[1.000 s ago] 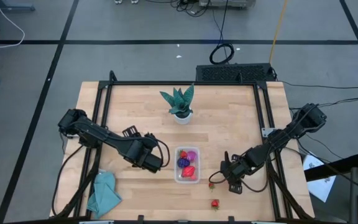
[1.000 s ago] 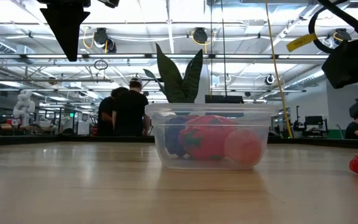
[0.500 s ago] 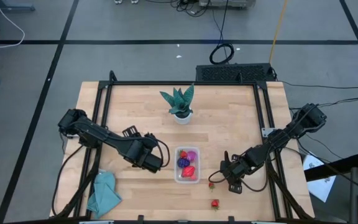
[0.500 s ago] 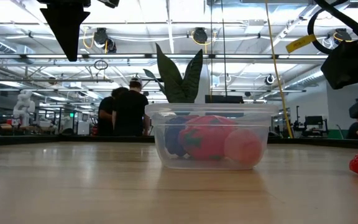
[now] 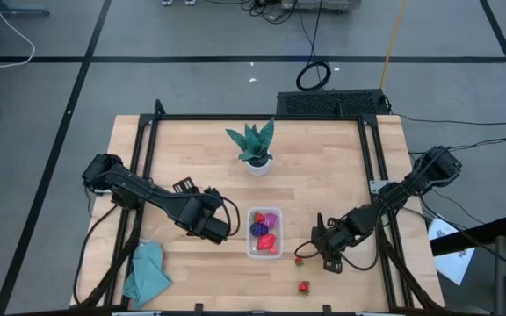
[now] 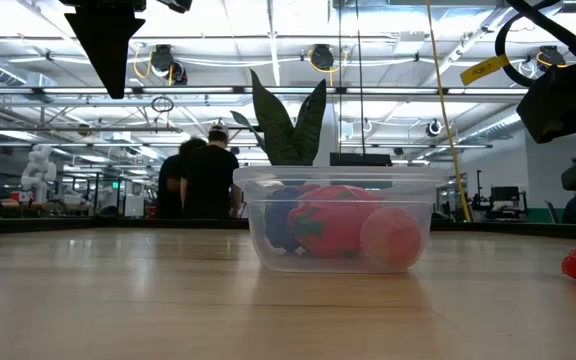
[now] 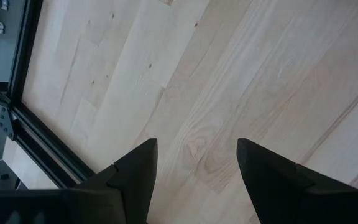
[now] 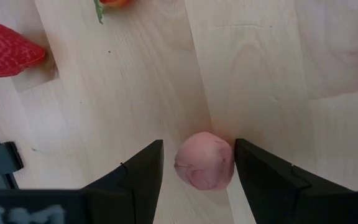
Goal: Pick and placing Produce into tupperware
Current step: Put the pink peach into the transparent bin
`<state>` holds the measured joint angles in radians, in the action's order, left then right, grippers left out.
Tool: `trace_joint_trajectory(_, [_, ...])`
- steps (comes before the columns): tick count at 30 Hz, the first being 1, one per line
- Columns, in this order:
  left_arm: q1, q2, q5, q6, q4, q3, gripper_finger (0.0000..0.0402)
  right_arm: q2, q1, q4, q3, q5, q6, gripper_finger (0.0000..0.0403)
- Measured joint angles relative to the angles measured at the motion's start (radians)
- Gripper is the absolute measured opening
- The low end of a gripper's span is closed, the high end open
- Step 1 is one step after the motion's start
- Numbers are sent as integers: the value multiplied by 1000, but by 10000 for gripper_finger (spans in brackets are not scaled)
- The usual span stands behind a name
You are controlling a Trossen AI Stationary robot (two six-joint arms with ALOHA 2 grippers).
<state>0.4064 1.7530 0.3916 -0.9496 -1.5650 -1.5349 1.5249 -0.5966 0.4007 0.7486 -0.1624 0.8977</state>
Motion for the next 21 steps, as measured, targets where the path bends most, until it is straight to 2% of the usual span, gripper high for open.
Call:
trace_joint_trajectory(10, [0,0,0,-1,0,0,225,0,0,2,0,1,7,187])
trace_joint_trajectory(21, [0,0,0,-1,0,0,225,0,0,10,-2,7,7,115])
